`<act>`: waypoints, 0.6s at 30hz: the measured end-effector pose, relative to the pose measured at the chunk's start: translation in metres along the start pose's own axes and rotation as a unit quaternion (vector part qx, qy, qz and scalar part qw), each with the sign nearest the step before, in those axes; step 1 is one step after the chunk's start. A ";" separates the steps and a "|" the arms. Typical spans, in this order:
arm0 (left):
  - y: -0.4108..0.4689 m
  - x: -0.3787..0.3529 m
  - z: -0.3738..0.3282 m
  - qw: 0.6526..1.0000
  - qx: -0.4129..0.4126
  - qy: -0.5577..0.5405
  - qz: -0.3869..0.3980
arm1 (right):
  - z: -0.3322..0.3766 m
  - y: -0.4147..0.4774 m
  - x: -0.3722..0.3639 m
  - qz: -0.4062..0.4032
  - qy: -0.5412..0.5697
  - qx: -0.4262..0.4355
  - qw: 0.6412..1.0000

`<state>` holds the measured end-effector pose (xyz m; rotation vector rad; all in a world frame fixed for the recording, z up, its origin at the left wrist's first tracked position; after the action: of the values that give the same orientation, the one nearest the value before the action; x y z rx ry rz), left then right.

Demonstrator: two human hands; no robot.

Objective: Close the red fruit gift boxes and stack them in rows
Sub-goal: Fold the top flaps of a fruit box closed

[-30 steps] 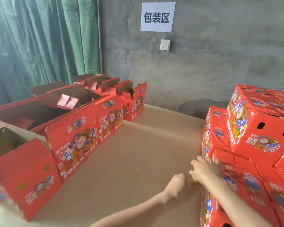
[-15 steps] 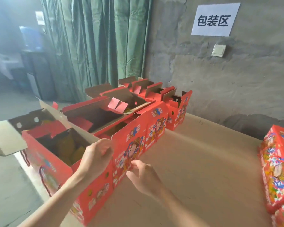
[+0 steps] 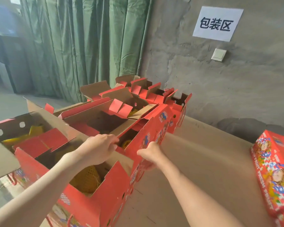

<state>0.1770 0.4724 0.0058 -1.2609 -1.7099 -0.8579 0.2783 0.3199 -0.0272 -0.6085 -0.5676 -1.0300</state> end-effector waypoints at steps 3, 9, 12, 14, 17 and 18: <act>0.011 -0.012 0.002 0.999 -0.025 0.030 0.037 | 0.004 0.002 0.005 -0.025 0.009 -0.004 1.000; 0.022 -0.023 0.004 0.998 -0.058 0.023 0.021 | 0.028 0.015 -0.004 0.007 -0.137 0.001 0.991; 0.024 -0.023 0.008 0.997 -0.073 0.013 0.015 | 0.015 0.014 0.010 0.008 -0.087 -0.034 0.996; 0.025 -0.025 0.008 0.997 -0.073 0.014 0.008 | -0.005 0.005 0.024 -0.007 0.025 -0.052 0.998; 0.026 -0.025 0.008 0.998 -0.065 0.014 -0.005 | -0.042 -0.007 0.039 -0.029 0.041 -0.092 0.995; 0.026 -0.025 0.008 0.998 -0.057 0.007 -0.011 | -0.050 -0.007 0.042 -0.040 0.038 -0.094 0.994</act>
<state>0.2044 0.4762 -0.0188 -1.3106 -1.6860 -0.9875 0.2964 0.2570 -0.0320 -0.7129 -0.4327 -1.1856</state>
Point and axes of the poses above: each hand's wrist, its own y-axis towards the middle knuckle, its own x-axis out of the back of the hand, z = x × y, the point moved 3 cm from there along y, towards the middle knuckle, and after that the axes turned 7 degrees about x, right-handed, at the moved point
